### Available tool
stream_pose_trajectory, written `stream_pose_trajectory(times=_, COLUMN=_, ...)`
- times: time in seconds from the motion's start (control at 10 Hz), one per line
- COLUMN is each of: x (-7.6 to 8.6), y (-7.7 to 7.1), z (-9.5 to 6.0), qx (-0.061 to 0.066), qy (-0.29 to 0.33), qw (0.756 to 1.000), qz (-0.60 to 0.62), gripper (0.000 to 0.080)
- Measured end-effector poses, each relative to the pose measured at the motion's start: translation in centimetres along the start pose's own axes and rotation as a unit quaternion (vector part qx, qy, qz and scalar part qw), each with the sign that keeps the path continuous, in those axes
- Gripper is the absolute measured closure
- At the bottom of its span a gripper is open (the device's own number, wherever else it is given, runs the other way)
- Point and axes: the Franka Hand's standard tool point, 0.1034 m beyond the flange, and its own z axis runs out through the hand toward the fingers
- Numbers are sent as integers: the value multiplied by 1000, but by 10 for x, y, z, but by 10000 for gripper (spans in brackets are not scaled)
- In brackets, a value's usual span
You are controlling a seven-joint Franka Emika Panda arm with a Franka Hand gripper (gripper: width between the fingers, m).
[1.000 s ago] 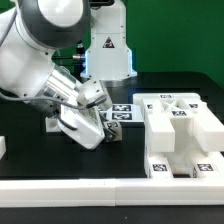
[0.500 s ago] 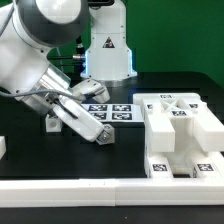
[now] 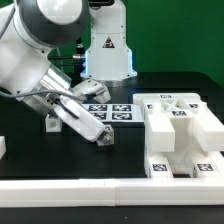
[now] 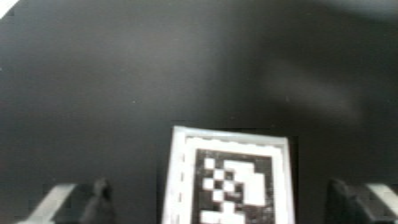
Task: Assemble chair
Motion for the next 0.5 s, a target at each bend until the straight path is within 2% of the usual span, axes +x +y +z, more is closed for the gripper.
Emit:
stream_pose_trajectory(times=0.1, x=0, y=-1, z=-2, qx=0, qy=0, qw=1000, qz=-2, gripper=162)
stream_pose_trajectory(times=0.2, x=2, y=-9, z=-10, qx=5, qy=9, qw=1000, qz=-8, gripper=152)
stream_pose_trajectory(times=0.5, x=-1, y=-25, z=-26, qx=16, qy=44, qw=999, qz=-24, gripper=151)
